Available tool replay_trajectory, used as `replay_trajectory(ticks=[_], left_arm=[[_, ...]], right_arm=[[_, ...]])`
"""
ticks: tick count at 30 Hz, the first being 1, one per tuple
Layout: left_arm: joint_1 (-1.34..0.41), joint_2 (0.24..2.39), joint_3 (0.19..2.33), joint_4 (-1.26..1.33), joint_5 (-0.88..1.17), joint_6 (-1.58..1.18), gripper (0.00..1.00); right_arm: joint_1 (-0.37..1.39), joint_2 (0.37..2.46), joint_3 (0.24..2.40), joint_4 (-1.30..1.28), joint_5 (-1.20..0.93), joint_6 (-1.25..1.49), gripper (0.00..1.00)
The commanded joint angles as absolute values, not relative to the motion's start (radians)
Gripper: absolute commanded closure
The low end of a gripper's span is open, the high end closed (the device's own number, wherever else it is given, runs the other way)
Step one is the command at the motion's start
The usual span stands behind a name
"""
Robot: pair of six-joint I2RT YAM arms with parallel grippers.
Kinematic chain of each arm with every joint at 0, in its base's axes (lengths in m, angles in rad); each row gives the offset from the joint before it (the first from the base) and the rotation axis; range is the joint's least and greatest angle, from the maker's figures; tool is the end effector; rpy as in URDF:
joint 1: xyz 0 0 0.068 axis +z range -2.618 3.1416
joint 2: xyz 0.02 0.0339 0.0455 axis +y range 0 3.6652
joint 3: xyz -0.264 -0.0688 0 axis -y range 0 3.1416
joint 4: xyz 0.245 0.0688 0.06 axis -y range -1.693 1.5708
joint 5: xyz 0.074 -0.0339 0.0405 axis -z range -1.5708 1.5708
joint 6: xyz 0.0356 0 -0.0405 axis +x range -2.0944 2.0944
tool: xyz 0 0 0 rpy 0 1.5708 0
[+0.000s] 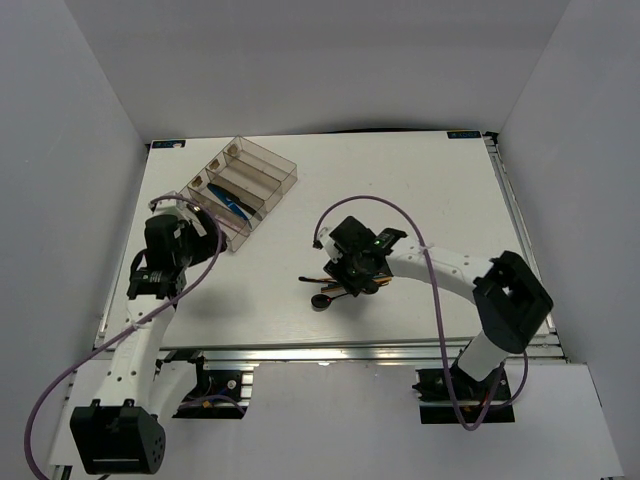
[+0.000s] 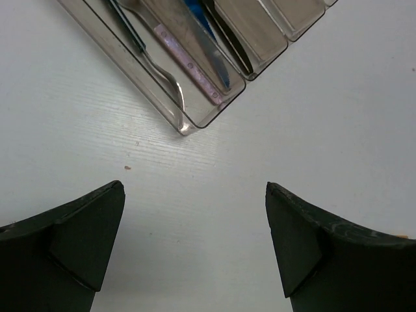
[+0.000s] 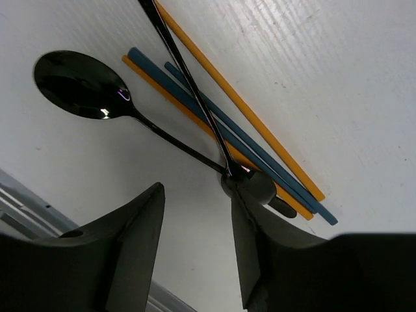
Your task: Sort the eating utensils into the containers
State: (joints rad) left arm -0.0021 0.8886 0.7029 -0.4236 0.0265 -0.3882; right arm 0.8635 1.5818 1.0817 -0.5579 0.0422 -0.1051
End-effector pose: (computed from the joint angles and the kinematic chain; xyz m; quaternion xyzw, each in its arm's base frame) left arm 0.1953 -0.0014 0.2694 -0.1641 0.8713 -0.1012 0.4513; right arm 0.2093 0.2426 0.2172 -0.4455 0.8584 0.0749 0.2431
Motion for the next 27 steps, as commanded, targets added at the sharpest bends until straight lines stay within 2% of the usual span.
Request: replay_trajectory(ticks=[1,10,18,24,27], left_arm=[[-0.017,0.848,0.712,-0.364,0.021,-0.370,0.02],[-0.031,0.893,0.712,-0.362,0.074,-0.368,0.02],[-0.046,0.914,0.712,-0.365,0.104,-0.364,0.02],[-0.055,0.917,0.709,-0.362,0.115,-0.362,0.02],[-0.060,0.920,0.710,-0.365,0.115,-0.362,0.02]], right_arm=[[0.876,1.626,1.138,-0.557,0.103,-0.186,0.50],[0.877,1.738,1.180,-0.538,0.098,-0.229,0.61],[0.877,1.784,1.184,-0.525,0.112,-0.247,0.67],[0.876,1.799,1.170,-0.509,0.133,-0.264,0.78],[0.874,1.799,1.169,-0.509,0.127,-0.264,0.86]])
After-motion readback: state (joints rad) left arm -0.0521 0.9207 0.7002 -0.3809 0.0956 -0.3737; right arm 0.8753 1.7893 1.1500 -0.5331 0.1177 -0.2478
